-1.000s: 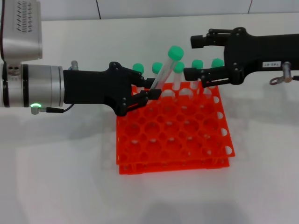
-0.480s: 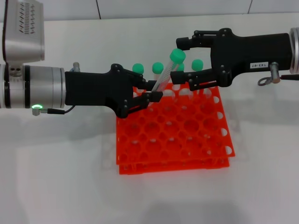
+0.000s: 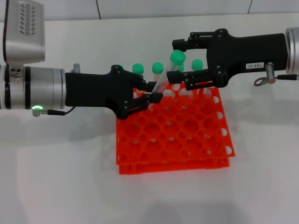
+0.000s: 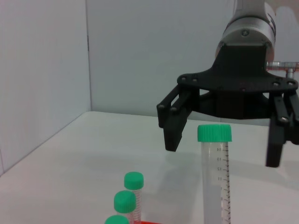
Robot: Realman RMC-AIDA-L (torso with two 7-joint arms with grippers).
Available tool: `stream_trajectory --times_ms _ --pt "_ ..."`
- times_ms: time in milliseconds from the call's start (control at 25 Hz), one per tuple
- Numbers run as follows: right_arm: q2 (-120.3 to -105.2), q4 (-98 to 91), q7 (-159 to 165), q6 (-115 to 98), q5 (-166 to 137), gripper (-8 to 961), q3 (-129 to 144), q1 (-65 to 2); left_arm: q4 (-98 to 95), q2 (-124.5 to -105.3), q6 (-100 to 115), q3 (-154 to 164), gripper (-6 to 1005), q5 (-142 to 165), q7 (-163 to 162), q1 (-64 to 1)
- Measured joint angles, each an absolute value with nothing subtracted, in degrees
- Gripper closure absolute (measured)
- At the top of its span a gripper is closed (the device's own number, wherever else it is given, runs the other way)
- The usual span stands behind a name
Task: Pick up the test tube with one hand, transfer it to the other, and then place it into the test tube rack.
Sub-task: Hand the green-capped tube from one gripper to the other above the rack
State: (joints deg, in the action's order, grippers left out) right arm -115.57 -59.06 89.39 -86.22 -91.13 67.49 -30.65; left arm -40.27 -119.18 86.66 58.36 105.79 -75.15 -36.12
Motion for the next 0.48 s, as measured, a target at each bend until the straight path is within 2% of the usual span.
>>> stream_trajectory --times_ms 240,440,480 --pt "-115.57 -58.86 89.38 -85.9 -90.54 228 67.5 -30.92 -39.85 -119.18 86.66 58.39 795 105.86 -75.15 -36.2" --pt "-115.57 -58.74 89.38 -85.46 -90.52 398 67.72 -31.05 -39.81 -119.18 86.66 58.44 794 105.92 -75.15 -36.28" --pt "-115.57 -58.69 89.38 -85.34 -90.52 401 67.83 -31.05 -39.81 -119.18 86.66 58.44 794 105.92 -75.15 -36.29"
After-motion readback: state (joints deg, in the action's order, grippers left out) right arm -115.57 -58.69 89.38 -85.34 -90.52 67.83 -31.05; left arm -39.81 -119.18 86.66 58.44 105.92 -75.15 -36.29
